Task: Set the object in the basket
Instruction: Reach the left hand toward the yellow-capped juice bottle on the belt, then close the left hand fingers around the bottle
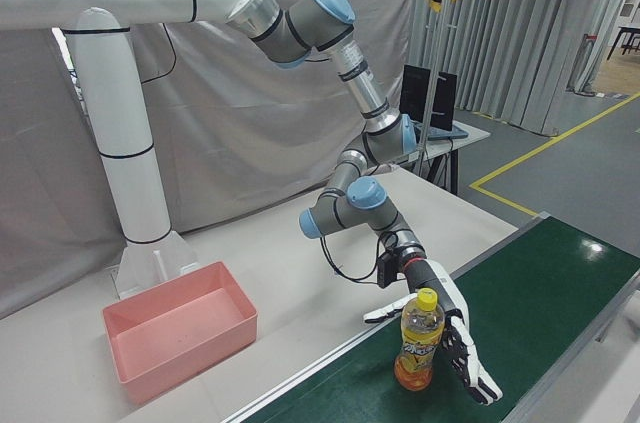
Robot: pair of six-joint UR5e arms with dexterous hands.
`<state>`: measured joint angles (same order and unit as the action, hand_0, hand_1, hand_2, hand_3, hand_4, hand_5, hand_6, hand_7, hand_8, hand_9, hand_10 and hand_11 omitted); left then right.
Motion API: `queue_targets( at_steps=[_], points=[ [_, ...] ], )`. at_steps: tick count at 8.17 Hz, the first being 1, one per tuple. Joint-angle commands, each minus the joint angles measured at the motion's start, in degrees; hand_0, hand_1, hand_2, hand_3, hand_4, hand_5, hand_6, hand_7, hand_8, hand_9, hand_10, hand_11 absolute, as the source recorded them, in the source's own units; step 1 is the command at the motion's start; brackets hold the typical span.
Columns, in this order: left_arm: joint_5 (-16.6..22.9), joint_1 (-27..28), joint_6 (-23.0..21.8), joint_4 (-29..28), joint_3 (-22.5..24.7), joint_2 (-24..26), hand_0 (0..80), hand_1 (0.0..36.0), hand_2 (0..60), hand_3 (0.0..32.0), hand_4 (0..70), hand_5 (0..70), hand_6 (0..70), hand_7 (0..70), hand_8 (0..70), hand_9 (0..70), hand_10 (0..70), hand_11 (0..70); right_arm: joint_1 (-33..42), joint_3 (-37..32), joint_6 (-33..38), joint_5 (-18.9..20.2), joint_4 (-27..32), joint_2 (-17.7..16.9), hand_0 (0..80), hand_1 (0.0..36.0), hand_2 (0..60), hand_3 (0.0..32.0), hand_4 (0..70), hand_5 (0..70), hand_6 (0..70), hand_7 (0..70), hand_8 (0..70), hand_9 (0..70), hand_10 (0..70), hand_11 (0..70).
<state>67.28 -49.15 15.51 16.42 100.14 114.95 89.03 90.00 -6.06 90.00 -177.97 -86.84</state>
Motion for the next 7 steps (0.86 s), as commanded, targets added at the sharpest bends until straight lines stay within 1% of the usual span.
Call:
queue_targets(
  at_steps=[1,2,3,4,5,7],
  points=[
    [-0.91,0.28,-0.39,3.33,0.49,2.11,55.8,32.2,55.8,0.0,8.8,37.2,0.0,0.1,10.8,13.9,8.3,14.9,-0.09,0.0,0.0,0.0,0.0,0.0,0.0,0.0,0.0,0.0,0.0,0.0,0.0,0.0,0.0,0.0,0.0,0.0],
    [-1.01,0.2,-0.65,4.67,0.66,2.99,48.1,36.0,60.0,0.0,20.3,59.9,3.4,7.8,18.7,25.3,18.2,29.3,0.0,0.0,0.0,0.0,0.0,0.0,0.0,0.0,0.0,0.0,0.0,0.0,0.0,0.0,0.0,0.0,0.0,0.0],
    [-1.01,0.28,-0.65,5.81,0.58,3.34,53.6,36.0,60.0,0.0,66.2,70.0,30.4,38.2,52.3,68.4,46.7,67.3,-0.09,0.0,0.0,0.0,0.08,0.0,0.0,0.0,0.0,0.0,0.0,0.0,0.0,0.0,0.0,0.0,0.0,0.0],
    [-0.92,0.28,-0.83,7.3,0.67,3.96,61.7,36.0,60.0,0.0,70.0,70.0,70.0,70.0,70.0,70.0,66.5,70.0,0.0,0.0,0.0,0.0,0.0,0.0,0.0,0.0,0.0,0.0,0.0,0.0,0.0,0.0,0.0,0.0,0.0,0.0],
    [-0.75,0.37,-0.83,8.45,2.32,4.14,66.1,36.0,60.0,0.0,70.0,70.0,70.0,70.0,70.0,70.0,70.0,70.0,0.0,0.0,0.0,0.0,0.0,0.0,0.0,0.0,0.0,0.0,0.0,0.0,0.0,0.0,0.0,0.0,0.0,0.0],
    [-0.13,1.76,-0.39,14.23,10.29,3.88,73.8,36.0,60.0,0.0,70.0,70.0,70.0,70.0,70.0,70.0,70.0,70.0,0.0,0.0,0.0,0.0,0.0,0.0,0.0,0.0,0.0,0.0,0.0,0.0,0.0,0.0,0.0,0.0,0.0,0.0]
  ],
)
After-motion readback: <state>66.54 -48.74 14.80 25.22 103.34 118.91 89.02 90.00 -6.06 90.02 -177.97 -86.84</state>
